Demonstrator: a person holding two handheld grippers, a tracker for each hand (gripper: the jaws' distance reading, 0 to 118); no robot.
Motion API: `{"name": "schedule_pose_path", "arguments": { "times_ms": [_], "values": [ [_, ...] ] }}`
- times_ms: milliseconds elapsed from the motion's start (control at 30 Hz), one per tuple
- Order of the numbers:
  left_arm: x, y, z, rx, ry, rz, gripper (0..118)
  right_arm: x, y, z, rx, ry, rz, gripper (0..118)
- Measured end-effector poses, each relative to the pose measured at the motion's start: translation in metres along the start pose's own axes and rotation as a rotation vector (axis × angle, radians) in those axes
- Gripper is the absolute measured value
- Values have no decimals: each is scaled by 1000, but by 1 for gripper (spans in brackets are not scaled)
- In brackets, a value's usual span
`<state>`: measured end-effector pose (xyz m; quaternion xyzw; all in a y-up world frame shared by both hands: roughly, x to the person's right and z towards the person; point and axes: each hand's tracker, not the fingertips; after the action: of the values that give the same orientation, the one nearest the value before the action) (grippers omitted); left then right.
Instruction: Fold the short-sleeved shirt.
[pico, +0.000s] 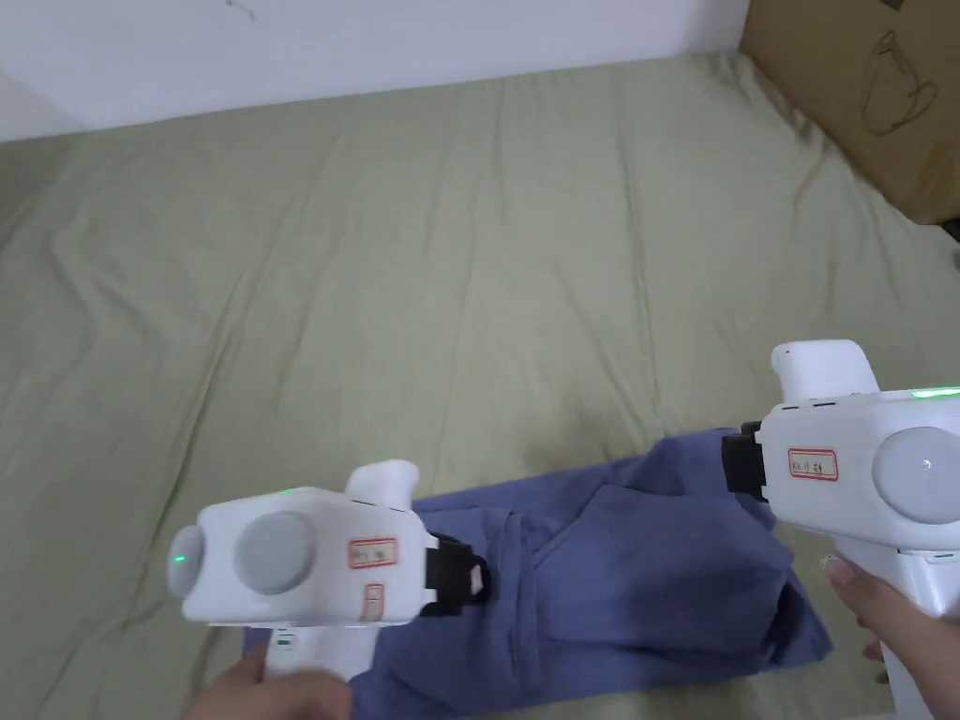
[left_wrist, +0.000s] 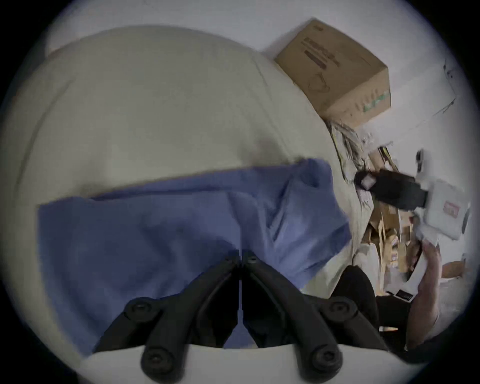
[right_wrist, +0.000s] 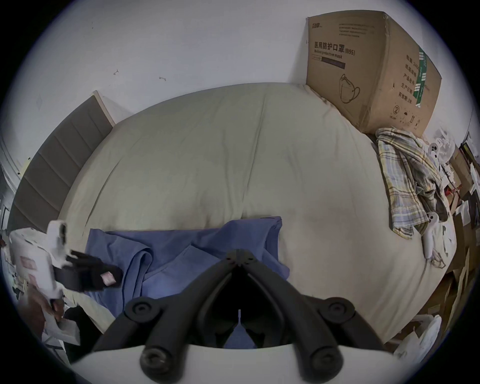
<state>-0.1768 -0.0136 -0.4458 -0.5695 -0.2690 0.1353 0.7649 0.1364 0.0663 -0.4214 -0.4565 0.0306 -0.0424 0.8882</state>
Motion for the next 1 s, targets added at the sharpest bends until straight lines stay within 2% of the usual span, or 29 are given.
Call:
{"name": "schedule_pose_path", "arguments": {
  "times_ms": [67,100,233,333,400,533,700,733,767,833,867,900,967,1000],
  "values": [
    [2,-1,-30,-88,65,-50,1,3,0,0,-2,-3,-3,0],
    [3,-2,-34,-67,71,-69,1,4,0,1,-3,-4,-4,0],
    [9,5,-29,-57,-81,-14,2,4,-2,2,-4,-10,4,0],
    [8,0,-13,-44,-291,26,2,2,-1,1,-5,-4,5,0],
    [-2,-3,11,32,-325,66,2,0,0,2,-7,-2,14,0],
    [-61,-14,75,175,-336,146,2,-1,4,8,7,-11,33,0],
    [-143,-39,124,215,-309,298,3,-2,6,8,9,-21,33,0],
    [-158,-46,126,221,-322,331,12,-3,5,6,4,-22,34,0],
    [-167,-51,126,228,-336,361,28,-4,4,6,1,-23,35,0],
    [-186,-61,123,229,-343,400,68,-6,2,3,-10,-26,43,0],
    [-193,-65,119,231,-343,403,75,-7,1,2,-17,-28,48,0],
    [-196,-67,115,230,-345,406,75,-8,1,2,-23,-28,52,0],
    [-202,-71,105,227,-374,416,106,-9,0,1,-32,-34,59,0],
    [-202,-72,99,224,-445,432,114,-9,0,0,-35,-39,63,0]
  ]
}}
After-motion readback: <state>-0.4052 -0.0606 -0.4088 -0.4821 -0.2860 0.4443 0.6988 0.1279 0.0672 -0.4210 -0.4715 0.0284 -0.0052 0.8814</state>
